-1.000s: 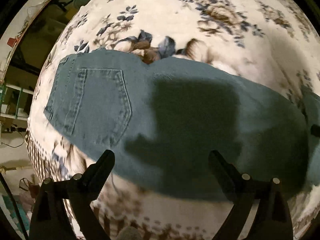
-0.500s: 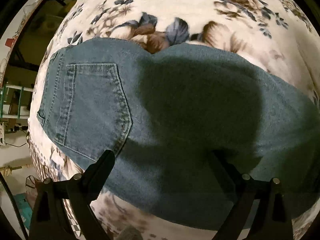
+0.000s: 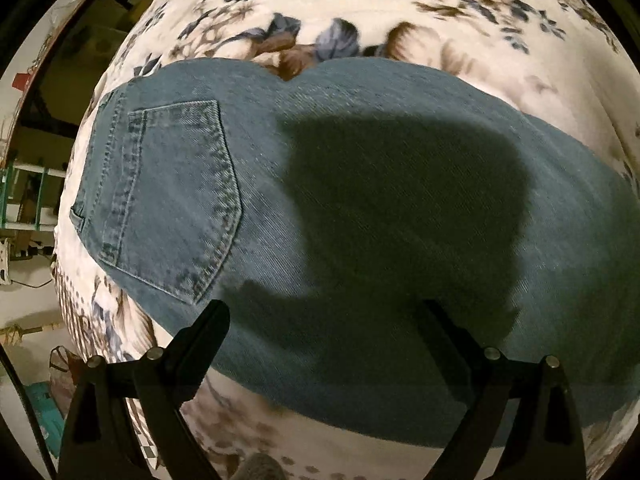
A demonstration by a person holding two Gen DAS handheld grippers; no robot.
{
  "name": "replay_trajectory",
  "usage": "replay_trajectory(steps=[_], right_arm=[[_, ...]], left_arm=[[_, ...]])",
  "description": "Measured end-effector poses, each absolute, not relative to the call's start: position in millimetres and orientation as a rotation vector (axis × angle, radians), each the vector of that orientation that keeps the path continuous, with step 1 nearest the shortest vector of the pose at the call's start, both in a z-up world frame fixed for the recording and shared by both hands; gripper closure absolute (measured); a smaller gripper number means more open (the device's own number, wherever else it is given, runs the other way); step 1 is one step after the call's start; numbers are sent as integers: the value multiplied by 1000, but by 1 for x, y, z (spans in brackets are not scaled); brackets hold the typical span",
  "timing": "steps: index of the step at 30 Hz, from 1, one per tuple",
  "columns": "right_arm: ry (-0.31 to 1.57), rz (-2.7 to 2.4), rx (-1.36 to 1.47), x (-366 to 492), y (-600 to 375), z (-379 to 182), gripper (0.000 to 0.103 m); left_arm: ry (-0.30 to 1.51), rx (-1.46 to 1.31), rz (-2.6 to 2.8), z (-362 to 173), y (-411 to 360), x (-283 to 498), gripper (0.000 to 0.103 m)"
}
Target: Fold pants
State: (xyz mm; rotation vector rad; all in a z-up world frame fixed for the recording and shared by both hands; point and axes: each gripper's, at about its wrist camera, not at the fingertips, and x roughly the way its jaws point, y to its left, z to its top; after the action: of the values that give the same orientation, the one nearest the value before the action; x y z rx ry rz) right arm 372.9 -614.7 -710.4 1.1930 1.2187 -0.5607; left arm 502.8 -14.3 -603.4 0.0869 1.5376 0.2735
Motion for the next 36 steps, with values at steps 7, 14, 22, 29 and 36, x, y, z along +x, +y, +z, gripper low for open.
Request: replay_trajectory(steps=[7, 14, 22, 29, 36], right_arm=[[1171, -656, 1220, 394, -637, -716, 58], [1089, -759, 1026, 394, -637, -676, 99], [1226, -660, 934, 412, -624, -676, 40], [1270, -517, 920, 440, -516, -645, 30], [1399, -408, 1127, 450, -388, -697, 30]], left_arm=[[1514, 71, 281, -598, -28, 497, 7], [1478, 62, 275, -587, -34, 502, 7], [1381, -62, 275, -551, 8, 509, 7], [1305, -134, 330, -506, 126, 541, 7], [1414, -96, 414, -531, 249, 578, 7]])
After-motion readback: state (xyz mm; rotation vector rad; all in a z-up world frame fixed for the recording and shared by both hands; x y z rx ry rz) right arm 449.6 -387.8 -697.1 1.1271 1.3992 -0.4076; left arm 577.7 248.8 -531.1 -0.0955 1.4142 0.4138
